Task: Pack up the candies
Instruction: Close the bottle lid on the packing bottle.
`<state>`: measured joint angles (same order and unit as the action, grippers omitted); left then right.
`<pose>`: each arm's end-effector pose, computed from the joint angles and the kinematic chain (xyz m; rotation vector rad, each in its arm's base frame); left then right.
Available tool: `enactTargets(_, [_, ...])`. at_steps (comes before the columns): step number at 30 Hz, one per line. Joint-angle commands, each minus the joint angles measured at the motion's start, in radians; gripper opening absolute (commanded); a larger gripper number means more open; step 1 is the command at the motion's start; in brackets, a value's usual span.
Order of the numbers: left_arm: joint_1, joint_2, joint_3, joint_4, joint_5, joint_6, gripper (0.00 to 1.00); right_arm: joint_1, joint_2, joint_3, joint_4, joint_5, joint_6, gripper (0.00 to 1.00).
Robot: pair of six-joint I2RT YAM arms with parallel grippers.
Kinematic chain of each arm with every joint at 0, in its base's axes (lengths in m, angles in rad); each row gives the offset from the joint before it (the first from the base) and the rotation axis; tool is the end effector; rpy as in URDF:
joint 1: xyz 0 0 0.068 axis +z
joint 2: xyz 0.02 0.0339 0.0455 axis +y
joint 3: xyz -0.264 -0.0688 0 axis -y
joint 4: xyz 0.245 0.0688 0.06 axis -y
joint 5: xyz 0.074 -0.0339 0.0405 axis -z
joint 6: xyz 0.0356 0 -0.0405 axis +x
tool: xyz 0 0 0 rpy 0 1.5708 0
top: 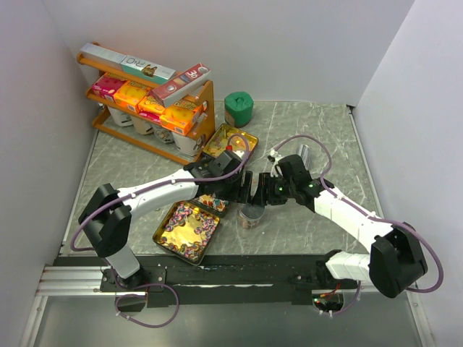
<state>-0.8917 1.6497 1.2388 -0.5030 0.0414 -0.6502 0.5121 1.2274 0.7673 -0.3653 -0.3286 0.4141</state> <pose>0.2226 -0.2782 0.2471 0.3340 2.5993 -0.6612 0.2126 0.1327 0.2279 -0.2840 2.4864 0.8066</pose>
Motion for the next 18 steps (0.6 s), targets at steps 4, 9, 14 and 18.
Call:
enactTargets(4, [-0.006,-0.054,0.044,-0.008,-0.028,0.017,0.78,0.008,-0.054,0.03,-0.043,0.075,0.003,0.57])
enactTargets(9, [-0.004,-0.059,0.045,-0.009,-0.034,0.02,0.79,0.006,-0.074,0.044,-0.043,0.085,0.008,0.58])
enactTargets(14, [-0.004,-0.062,0.048,-0.008,-0.034,0.02,0.79,0.006,-0.08,0.046,-0.038,0.082,0.011,0.59])
enactTargets(18, [-0.006,-0.065,0.048,-0.012,-0.034,0.02,0.79,0.006,-0.1,0.038,-0.04,0.092,0.017,0.59])
